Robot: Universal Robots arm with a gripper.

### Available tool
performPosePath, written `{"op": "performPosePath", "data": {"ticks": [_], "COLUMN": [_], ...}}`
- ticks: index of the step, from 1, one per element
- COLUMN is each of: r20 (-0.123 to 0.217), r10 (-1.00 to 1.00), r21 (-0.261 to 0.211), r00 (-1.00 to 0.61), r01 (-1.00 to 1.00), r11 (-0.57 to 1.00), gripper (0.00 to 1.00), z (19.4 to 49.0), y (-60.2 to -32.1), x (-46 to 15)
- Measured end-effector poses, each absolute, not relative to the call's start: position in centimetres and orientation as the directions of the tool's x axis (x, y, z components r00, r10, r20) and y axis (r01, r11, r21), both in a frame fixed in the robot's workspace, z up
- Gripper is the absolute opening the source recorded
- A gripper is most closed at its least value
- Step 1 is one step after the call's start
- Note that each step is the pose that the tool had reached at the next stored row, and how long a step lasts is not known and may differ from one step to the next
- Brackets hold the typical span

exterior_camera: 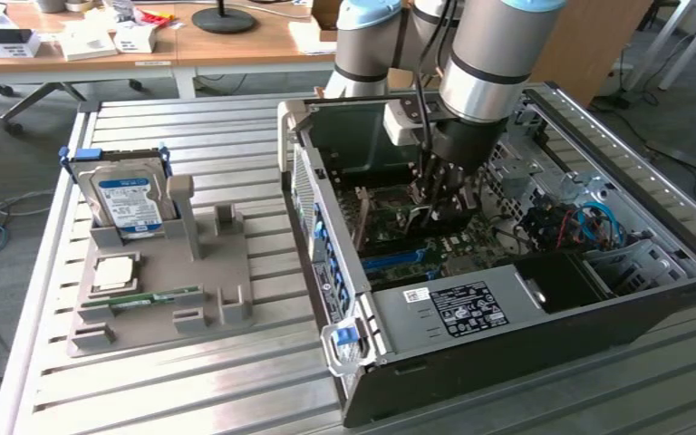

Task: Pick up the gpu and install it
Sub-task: 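Insert the gpu into the slot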

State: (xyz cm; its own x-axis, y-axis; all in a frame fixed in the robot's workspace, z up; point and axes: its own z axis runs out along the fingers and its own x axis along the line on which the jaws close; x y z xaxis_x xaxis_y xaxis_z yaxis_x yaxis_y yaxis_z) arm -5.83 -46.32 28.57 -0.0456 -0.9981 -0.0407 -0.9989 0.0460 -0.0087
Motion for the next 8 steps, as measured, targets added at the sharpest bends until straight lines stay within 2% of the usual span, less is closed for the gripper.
{"op": "performPosePath", "data": {"ticks": [8], "r20": [-0.041], "r10": [-0.998], "r21": [-0.009], "r00": [-0.046], "r01": [-0.999], "r11": [0.046], "gripper": [0.26], "z": [28.26], "y": [-46.34], "x": [-5.84]}}
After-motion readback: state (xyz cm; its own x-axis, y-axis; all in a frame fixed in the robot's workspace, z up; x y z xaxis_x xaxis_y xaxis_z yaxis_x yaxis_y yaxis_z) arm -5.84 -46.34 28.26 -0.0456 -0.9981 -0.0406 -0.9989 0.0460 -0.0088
